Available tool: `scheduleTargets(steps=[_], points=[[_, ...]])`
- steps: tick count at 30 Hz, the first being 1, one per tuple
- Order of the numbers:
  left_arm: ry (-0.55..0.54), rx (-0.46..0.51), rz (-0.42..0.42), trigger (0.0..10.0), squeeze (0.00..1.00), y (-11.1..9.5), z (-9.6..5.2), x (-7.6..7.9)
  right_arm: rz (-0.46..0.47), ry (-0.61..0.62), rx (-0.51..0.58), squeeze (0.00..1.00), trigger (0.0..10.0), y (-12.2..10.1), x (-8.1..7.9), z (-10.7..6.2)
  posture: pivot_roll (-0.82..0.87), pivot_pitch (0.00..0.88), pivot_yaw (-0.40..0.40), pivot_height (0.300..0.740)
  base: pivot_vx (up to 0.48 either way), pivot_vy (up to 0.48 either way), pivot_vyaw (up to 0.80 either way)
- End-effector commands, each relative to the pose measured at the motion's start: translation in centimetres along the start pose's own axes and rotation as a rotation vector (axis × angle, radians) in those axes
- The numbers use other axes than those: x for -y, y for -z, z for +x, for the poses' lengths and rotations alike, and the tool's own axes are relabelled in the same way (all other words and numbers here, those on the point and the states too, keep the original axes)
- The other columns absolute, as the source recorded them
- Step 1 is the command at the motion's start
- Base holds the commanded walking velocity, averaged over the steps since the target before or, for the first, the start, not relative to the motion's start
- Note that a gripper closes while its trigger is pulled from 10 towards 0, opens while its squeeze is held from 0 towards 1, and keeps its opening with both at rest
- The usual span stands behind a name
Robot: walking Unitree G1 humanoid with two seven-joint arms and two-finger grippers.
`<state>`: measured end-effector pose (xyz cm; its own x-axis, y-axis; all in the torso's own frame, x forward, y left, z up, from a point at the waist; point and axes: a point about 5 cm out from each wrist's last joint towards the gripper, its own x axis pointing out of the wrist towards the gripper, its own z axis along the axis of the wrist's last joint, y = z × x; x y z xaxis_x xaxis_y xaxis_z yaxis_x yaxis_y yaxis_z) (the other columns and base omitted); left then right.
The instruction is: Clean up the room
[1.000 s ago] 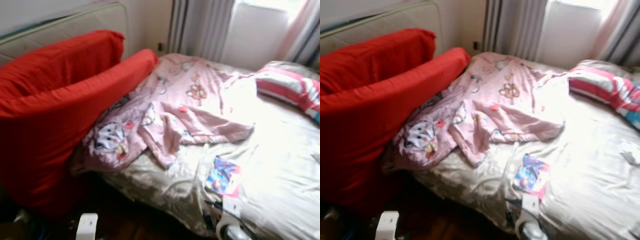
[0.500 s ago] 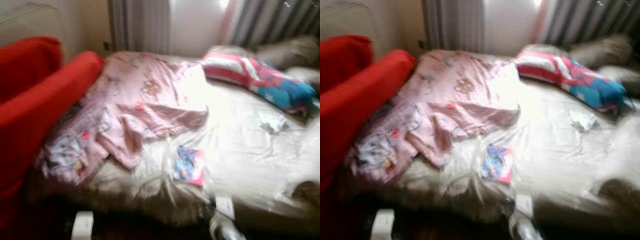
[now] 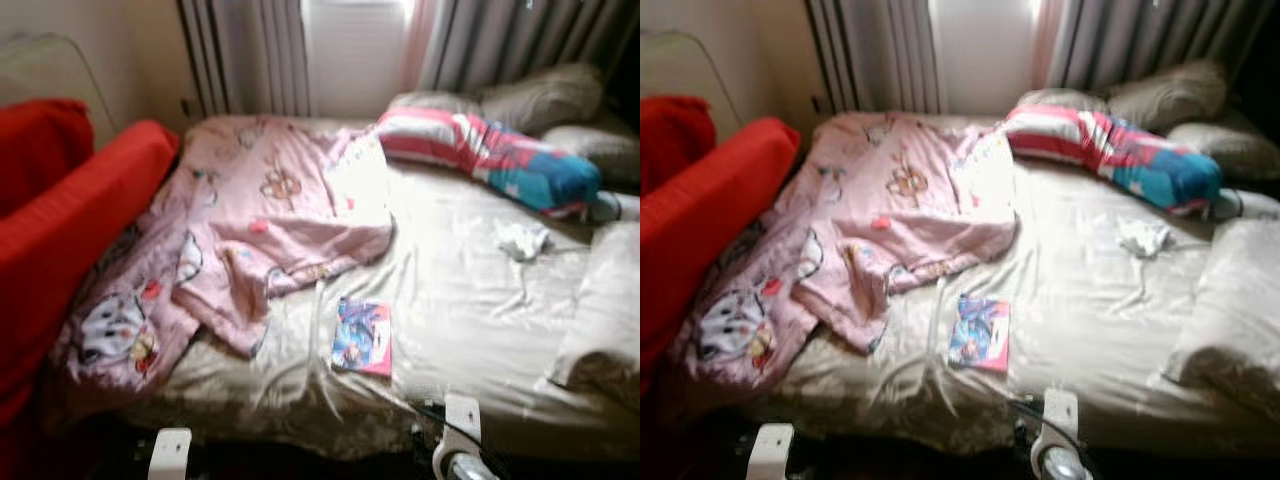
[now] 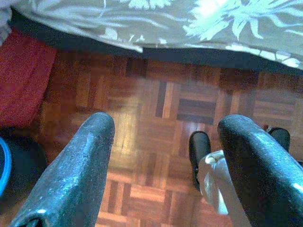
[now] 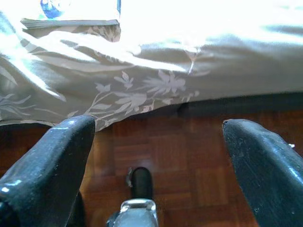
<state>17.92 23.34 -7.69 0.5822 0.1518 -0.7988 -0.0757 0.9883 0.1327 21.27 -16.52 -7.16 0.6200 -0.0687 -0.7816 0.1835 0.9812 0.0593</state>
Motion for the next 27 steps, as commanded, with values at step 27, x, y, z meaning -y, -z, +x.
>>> scheduleTargets(steps=[27], points=[[0.012,-0.027,0.030,10.0,0.00,0.7,-0.1,0.3,-0.077,0.248,-0.087,0.00,10.0,6.5,11.5,-3.7,0.00,0.000,-0.011,0.740,0.000,0.000,0.00]])
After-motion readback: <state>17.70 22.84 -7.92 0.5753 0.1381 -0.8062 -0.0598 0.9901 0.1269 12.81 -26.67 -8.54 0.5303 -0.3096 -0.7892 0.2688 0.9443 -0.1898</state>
